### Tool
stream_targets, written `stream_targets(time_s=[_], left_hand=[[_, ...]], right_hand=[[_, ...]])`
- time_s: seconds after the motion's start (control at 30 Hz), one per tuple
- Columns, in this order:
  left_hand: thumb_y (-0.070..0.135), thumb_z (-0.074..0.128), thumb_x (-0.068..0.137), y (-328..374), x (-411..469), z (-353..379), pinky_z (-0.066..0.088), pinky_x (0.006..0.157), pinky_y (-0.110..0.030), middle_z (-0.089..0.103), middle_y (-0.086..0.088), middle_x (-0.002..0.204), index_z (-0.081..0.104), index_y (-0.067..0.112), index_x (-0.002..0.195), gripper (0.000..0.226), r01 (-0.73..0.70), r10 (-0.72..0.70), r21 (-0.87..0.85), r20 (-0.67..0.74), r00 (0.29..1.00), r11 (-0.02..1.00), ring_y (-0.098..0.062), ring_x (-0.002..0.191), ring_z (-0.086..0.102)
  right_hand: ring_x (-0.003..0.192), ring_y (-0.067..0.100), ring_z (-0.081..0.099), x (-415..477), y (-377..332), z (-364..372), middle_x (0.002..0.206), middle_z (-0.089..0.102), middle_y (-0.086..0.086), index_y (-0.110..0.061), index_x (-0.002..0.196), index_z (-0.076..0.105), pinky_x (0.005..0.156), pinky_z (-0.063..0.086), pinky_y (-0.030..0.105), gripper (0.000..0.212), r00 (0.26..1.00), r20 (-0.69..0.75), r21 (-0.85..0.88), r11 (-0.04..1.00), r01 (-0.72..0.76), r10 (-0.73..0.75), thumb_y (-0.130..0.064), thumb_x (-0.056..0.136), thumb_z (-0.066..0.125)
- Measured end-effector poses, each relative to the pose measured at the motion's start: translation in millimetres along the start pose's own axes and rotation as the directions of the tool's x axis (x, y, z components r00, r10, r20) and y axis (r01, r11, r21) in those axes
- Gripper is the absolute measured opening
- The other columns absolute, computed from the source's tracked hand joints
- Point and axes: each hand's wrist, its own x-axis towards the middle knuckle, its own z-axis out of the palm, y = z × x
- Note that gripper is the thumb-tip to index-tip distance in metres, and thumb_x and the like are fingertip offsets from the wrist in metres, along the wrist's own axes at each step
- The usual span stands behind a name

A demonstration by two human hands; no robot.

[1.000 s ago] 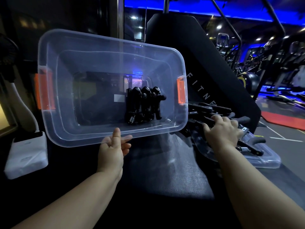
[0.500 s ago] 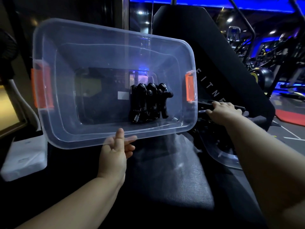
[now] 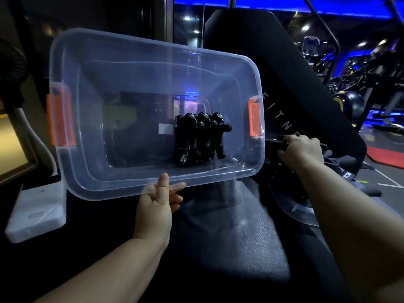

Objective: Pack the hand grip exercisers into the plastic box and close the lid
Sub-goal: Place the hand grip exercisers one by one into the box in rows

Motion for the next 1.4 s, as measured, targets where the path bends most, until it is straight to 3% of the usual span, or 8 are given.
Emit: stream_targets(time_s=[0.37, 0.63, 0.73, 1.0, 1.07, 1.17, 1.3, 1.4], left_hand=[[0.044, 0.046, 0.095, 3, -3, 2, 0.044, 0.056, -0.020, 0.075, 0.007, 0.084, 0.057, 0.005, 0.099, 0.041, 0.018, -0.019, -0.025, -0.010, 1.000, 1.000, 0.003, 0.053, 0.057], [0.043, 0.046, 0.096, 8, -6, 3, 0.045, 0.058, -0.020, 0.075, 0.010, 0.080, 0.056, 0.011, 0.095, 0.033, 0.021, -0.021, -0.026, 0.000, 1.000, 0.999, 0.004, 0.052, 0.057], [0.042, 0.046, 0.096, 9, -7, 2, 0.045, 0.056, -0.019, 0.075, 0.011, 0.079, 0.055, 0.013, 0.093, 0.031, 0.018, -0.018, -0.030, 0.002, 1.000, 0.999, 0.004, 0.051, 0.056], [0.043, 0.047, 0.096, 9, -7, 2, 0.045, 0.056, -0.019, 0.075, 0.010, 0.079, 0.054, 0.015, 0.092, 0.029, 0.023, -0.023, -0.029, 0.003, 1.000, 0.999, 0.004, 0.051, 0.057], [0.042, 0.047, 0.096, 10, -7, 2, 0.045, 0.057, -0.020, 0.075, 0.010, 0.079, 0.055, 0.013, 0.094, 0.030, 0.023, -0.023, -0.031, 0.006, 1.000, 0.999, 0.004, 0.052, 0.057], [0.042, 0.047, 0.095, 11, -8, 2, 0.046, 0.059, -0.021, 0.074, 0.010, 0.078, 0.055, 0.013, 0.094, 0.030, 0.024, -0.024, -0.039, 0.013, 1.000, 0.999, 0.003, 0.053, 0.057], [0.041, 0.047, 0.096, 11, -8, 2, 0.046, 0.058, -0.020, 0.074, 0.010, 0.076, 0.054, 0.016, 0.092, 0.026, 0.024, -0.023, -0.060, 0.014, 1.000, 0.998, 0.003, 0.052, 0.057], [0.041, 0.047, 0.096, 10, -8, 2, 0.046, 0.060, -0.021, 0.074, 0.009, 0.076, 0.055, 0.013, 0.096, 0.029, 0.024, -0.023, -0.057, 0.016, 1.000, 0.998, 0.002, 0.053, 0.057]], right_hand=[[0.104, 0.032, 0.045, -34, 8, -15, 0.094, 0.067, 0.008, -0.017, 0.097, 0.071, 0.083, 0.041, 0.034, 0.032, 0.979, -0.178, -0.021, 0.995, 0.100, -0.102, -0.041, 0.076, 0.071], [0.109, 0.036, 0.046, -63, 12, -22, 0.118, 0.048, 0.014, -0.012, 0.108, 0.064, 0.091, 0.043, 0.040, 0.041, 0.974, -0.217, 0.182, 0.983, -0.029, 0.069, -0.042, 0.080, 0.070], [0.100, 0.038, 0.054, -75, 10, -25, 0.120, 0.050, 0.015, -0.011, 0.107, 0.058, 0.080, 0.042, 0.039, 0.036, 0.962, -0.241, 0.319, 0.947, -0.043, 0.125, -0.039, 0.085, 0.064], [0.070, 0.019, 0.042, -120, -16, -35, 0.082, 0.052, 0.001, -0.012, 0.100, 0.048, 0.062, 0.025, 0.026, 0.019, 0.932, -0.295, 0.711, 0.700, 0.065, 0.213, -0.026, 0.093, 0.058], [0.061, 0.011, 0.044, -132, -25, -36, 0.072, 0.050, -0.005, -0.015, 0.095, 0.045, 0.052, 0.028, 0.019, 0.014, 0.947, -0.246, 0.792, 0.607, 0.073, 0.206, -0.021, 0.093, 0.058], [0.064, 0.004, 0.050, -149, -34, -30, 0.073, 0.054, -0.007, -0.013, 0.095, 0.048, 0.051, 0.035, 0.006, 0.011, 0.972, -0.150, 0.882, 0.468, 0.048, 0.182, -0.015, 0.092, 0.058], [0.066, 0.020, 0.057, -163, -35, -11, 0.076, 0.060, 0.001, -0.026, 0.089, 0.048, 0.063, 0.051, 0.036, 0.018, 0.992, 0.007, 0.928, 0.369, -0.052, 0.123, -0.011, 0.088, 0.057], [0.081, 0.027, 0.065, -170, -34, -5, 0.087, 0.062, 0.002, -0.041, 0.090, 0.048, 0.077, 0.056, 0.049, 0.031, 0.991, 0.114, 0.928, 0.350, -0.130, 0.065, -0.013, 0.079, 0.057]])
